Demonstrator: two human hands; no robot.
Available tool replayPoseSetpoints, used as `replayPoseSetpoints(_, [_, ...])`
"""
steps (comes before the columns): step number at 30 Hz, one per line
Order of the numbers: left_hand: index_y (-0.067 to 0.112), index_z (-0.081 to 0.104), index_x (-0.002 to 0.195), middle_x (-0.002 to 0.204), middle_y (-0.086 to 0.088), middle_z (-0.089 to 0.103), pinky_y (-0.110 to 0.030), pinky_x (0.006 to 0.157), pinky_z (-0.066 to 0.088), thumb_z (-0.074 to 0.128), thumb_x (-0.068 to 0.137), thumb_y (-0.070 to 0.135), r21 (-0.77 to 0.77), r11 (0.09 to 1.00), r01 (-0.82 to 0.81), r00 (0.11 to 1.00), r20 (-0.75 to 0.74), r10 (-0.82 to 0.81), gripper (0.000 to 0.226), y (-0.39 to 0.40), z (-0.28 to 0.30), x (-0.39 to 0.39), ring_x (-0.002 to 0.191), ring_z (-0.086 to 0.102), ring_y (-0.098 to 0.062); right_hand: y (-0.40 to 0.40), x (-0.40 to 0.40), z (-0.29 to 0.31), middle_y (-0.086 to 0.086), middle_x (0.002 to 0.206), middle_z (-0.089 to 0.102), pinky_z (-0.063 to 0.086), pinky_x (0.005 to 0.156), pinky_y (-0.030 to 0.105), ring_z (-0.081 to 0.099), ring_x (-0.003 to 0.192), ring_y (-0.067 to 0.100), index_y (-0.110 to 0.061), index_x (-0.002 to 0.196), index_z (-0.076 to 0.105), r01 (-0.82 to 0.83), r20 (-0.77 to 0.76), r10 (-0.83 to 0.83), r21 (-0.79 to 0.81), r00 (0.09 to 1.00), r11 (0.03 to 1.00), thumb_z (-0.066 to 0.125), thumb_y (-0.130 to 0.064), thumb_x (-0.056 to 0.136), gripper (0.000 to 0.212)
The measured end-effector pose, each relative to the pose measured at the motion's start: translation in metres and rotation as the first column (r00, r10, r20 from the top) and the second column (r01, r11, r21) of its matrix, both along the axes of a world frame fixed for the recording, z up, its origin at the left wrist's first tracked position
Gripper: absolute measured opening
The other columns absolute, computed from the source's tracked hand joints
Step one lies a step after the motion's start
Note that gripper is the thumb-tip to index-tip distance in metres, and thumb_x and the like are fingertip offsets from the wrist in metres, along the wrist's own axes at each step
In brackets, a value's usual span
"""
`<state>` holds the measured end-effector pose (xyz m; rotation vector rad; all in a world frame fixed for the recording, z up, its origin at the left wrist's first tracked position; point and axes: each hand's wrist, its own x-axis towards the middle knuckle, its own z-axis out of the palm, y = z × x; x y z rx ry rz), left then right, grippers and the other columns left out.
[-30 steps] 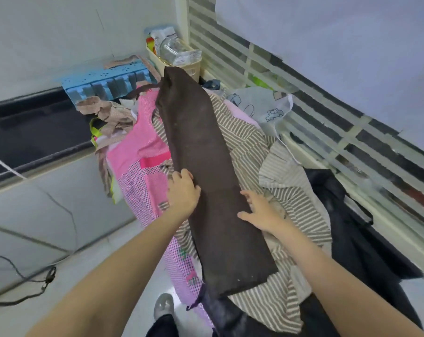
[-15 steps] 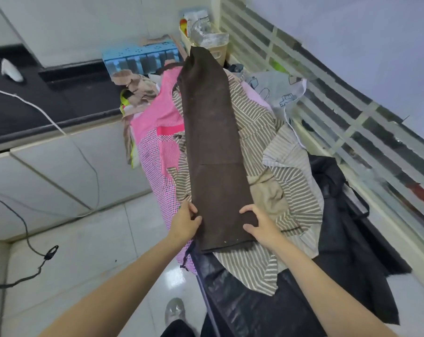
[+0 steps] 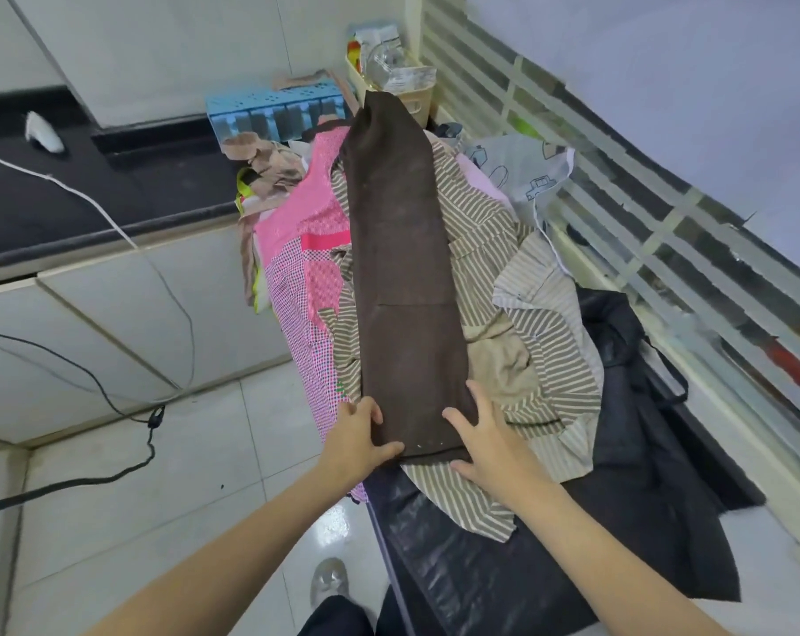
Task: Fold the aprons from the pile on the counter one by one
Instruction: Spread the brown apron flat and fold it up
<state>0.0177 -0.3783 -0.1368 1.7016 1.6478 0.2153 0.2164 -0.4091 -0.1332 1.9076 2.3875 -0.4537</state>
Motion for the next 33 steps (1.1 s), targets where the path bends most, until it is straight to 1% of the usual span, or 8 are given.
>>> replayPoseSetpoints(4, [0.016, 0.037, 0.096, 0.114, -0.003, 0.032, -0.021, 0.081, 0.046, 0.073, 0.077, 0.036, 0.031, 0.987, 0.160, 0.981, -0.114, -0.156, 0.045, -0.008, 0.003, 0.006, 0.092, 0.047, -0.017, -0.001, -0.004, 0.001, 0.014, 0.120, 0.047, 0.052, 0.073, 0.039, 0.058, 0.099, 0.030, -0.019, 0.095, 0.062, -0.114, 0.099, 0.093, 0.229, 0.991, 0.967, 0.090, -0.032, 0.043, 0.061])
replayPoseSetpoints(10, [0.013, 0.043, 0.098, 0.117, -0.011, 0.043, -0.031, 0.085, 0.050, 0.062, 0.086, 0.032, -0.065, 0.955, 0.290, 0.903, -0.310, -0.296, 0.029, 0.009, 0.013, 0.014, 0.095, 0.056, -0.027, 0.004, -0.010, 0.000, 0.004, 0.097, 0.059, 0.029, 0.092, 0.044, 0.044, 0.100, 0.024, -0.020, 0.075, 0.062, -0.224, 0.177, 0.166, 0.391, 0.970, 0.893, 0.087, -0.034, 0.047, 0.040])
replayPoseSetpoints(14, [0.006, 0.045, 0.123, 0.121, -0.016, 0.046, -0.035, 0.089, 0.047, 0.059, 0.087, 0.031, -0.231, 0.892, 0.389, 0.756, -0.473, -0.452, 0.046, 0.027, 0.018, 0.028, 0.107, 0.053, -0.031, 0.010, -0.013, -0.002, 0.001, 0.083, 0.057, 0.031, 0.087, 0.039, 0.052, 0.085, 0.022, -0.019, 0.069, 0.063, -0.336, 0.258, 0.259, 0.324, 0.931, 0.884, 0.082, -0.041, 0.054, 0.033])
replayPoseSetpoints(17, [0.004, 0.055, 0.119, 0.117, -0.014, 0.057, -0.032, 0.084, 0.048, 0.056, 0.088, 0.024, -0.297, 0.835, 0.463, 0.623, -0.561, -0.545, 0.037, 0.035, 0.026, 0.041, 0.106, 0.058, -0.027, 0.017, -0.013, 0.000, 0.000, 0.071, 0.053, 0.031, 0.076, 0.034, 0.051, 0.072, 0.021, -0.020, 0.061, 0.058, -0.417, 0.314, 0.316, 0.340, 0.895, 0.843, 0.070, -0.017, 0.060, 0.013])
replayPoseSetpoints(20, [0.005, 0.057, 0.118, 0.109, -0.008, 0.062, -0.030, 0.080, 0.047, 0.054, 0.090, 0.023, -0.380, 0.776, 0.504, 0.500, -0.604, -0.621, 0.034, 0.040, 0.035, 0.047, 0.102, 0.060, -0.024, 0.022, -0.017, 0.004, -0.002, 0.064, 0.053, 0.036, 0.068, 0.030, 0.051, 0.065, 0.019, -0.021, 0.062, 0.058, -0.478, 0.373, 0.355, 0.320, 0.857, 0.818, 0.060, -0.013, 0.063, 0.008])
replayPoseSetpoints(22, [0.005, 0.057, 0.119, 0.102, -0.006, 0.062, -0.029, 0.079, 0.046, 0.053, 0.092, 0.021, -0.429, 0.736, 0.523, 0.442, -0.602, -0.665, 0.032, 0.042, 0.039, 0.048, 0.099, 0.060, -0.023, 0.026, -0.022, 0.003, -0.004, 0.060, 0.052, 0.038, 0.057, 0.026, 0.051, 0.059, 0.016, -0.022, 0.059, 0.059, -0.490, 0.415, 0.369, 0.236, 0.831, 0.839, 0.069, -0.014, 0.055, 0.013])
replayPoseSetpoints(25, [0.004, 0.057, 0.118, 0.115, -0.009, 0.062, -0.030, 0.081, 0.046, 0.053, 0.092, 0.016, -0.440, 0.691, 0.574, 0.386, -0.598, -0.702, 0.029, 0.043, 0.042, 0.048, 0.105, 0.060, -0.024, 0.030, -0.032, 0.000, -0.005, 0.052, 0.050, 0.034, 0.047, 0.023, 0.049, 0.049, 0.013, -0.022, 0.051, 0.056, -0.445, 0.412, 0.369, 0.103, 0.833, 0.890, 0.082, -0.015, 0.036, 0.031])
replayPoseSetpoints(33, [0.006, 0.054, 0.122, 0.123, -0.006, 0.058, -0.029, 0.075, 0.037, 0.050, 0.094, 0.021, -0.415, 0.541, 0.731, 0.182, -0.646, -0.741, 0.031, 0.044, 0.047, 0.052, 0.110, 0.057, -0.023, 0.030, -0.032, 0.001, -0.007, 0.045, 0.049, 0.031, 0.044, 0.019, 0.048, 0.045, 0.012, -0.023, 0.047, 0.054, -0.382, 0.421, 0.344, 0.008, 0.840, 0.924, 0.087, -0.024, 0.021, 0.042])
